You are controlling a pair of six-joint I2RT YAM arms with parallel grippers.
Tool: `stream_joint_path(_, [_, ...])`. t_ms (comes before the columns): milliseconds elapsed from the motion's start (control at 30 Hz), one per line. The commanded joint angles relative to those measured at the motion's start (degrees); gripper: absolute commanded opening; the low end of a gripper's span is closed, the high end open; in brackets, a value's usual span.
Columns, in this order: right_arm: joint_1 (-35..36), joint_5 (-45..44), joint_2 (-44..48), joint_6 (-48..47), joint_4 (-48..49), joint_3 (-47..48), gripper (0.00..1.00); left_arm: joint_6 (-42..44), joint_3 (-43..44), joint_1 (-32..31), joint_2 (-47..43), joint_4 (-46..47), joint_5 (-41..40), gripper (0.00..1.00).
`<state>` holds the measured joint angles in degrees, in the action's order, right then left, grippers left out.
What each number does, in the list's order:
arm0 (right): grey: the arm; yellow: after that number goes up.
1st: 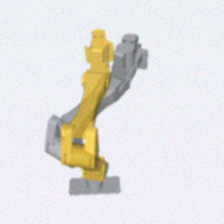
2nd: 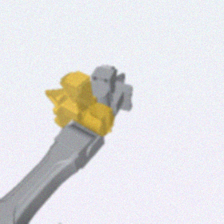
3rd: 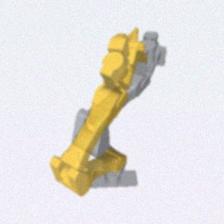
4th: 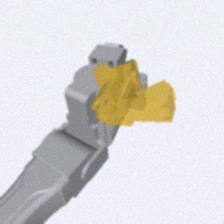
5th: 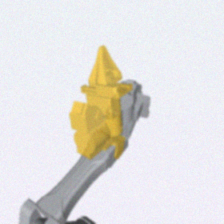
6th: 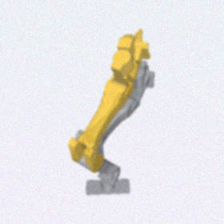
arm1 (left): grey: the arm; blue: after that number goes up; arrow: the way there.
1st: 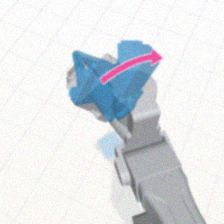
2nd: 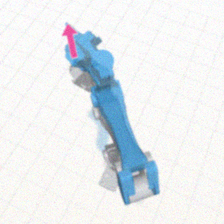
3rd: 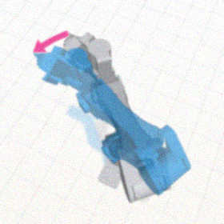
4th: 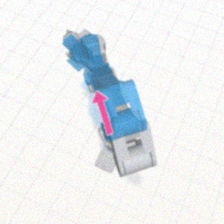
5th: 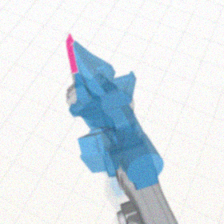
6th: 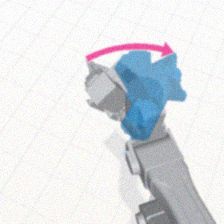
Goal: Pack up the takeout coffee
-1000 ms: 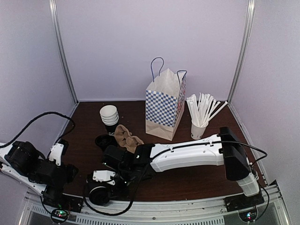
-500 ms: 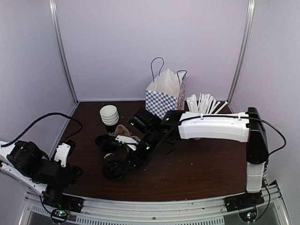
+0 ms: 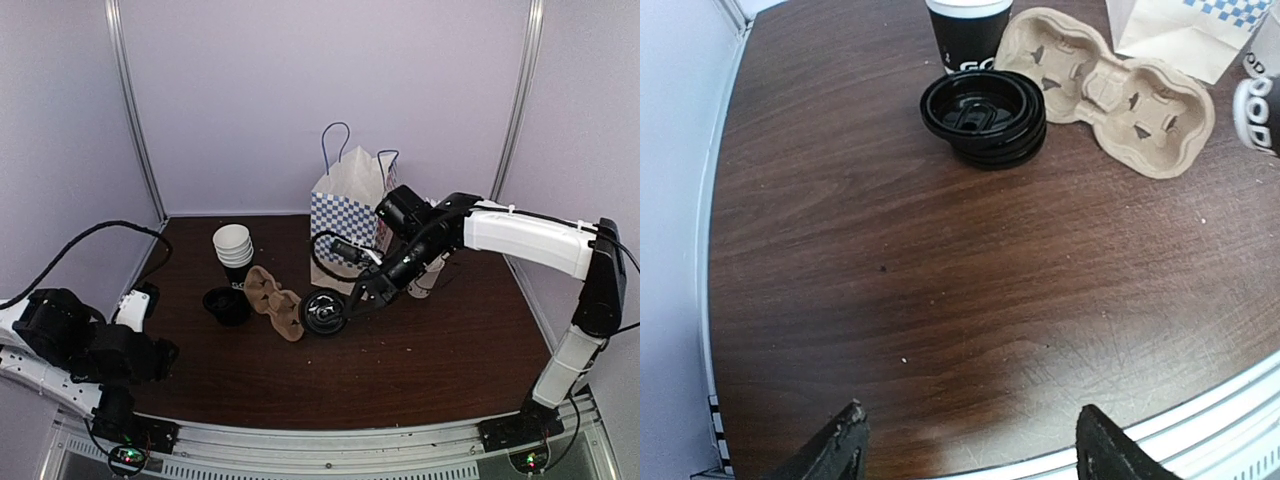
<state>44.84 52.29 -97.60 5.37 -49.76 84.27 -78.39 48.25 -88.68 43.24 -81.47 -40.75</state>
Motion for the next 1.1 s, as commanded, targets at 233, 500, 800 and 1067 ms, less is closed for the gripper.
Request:
stream_joint_path(233, [-14.9,12.1,3.1,-0.4,-12.6,-11.1,0.27,21.8,2.8,13.7,14.0,21.9,11.7,0.72])
stream_joint_path(500, [-19.6,17.2,1.8,9.2,-4.1,-18.1,0.29,26.2,5.5,16.4,20.7,28.8,15.3,0.72])
stream_joint_path(800, [-21.3,7.3,3.2,3.0,-10.3,-13.7,0.64,26.7,3.8,17.3,19.1,30.7,16.2,0.72])
stream_joint_path(1067, [-20.1,-9.4,10.5,-11.9,-16.7,-5.8,0.64,28.9,2.7,17.4,17.4,32.5,14.8,0.72])
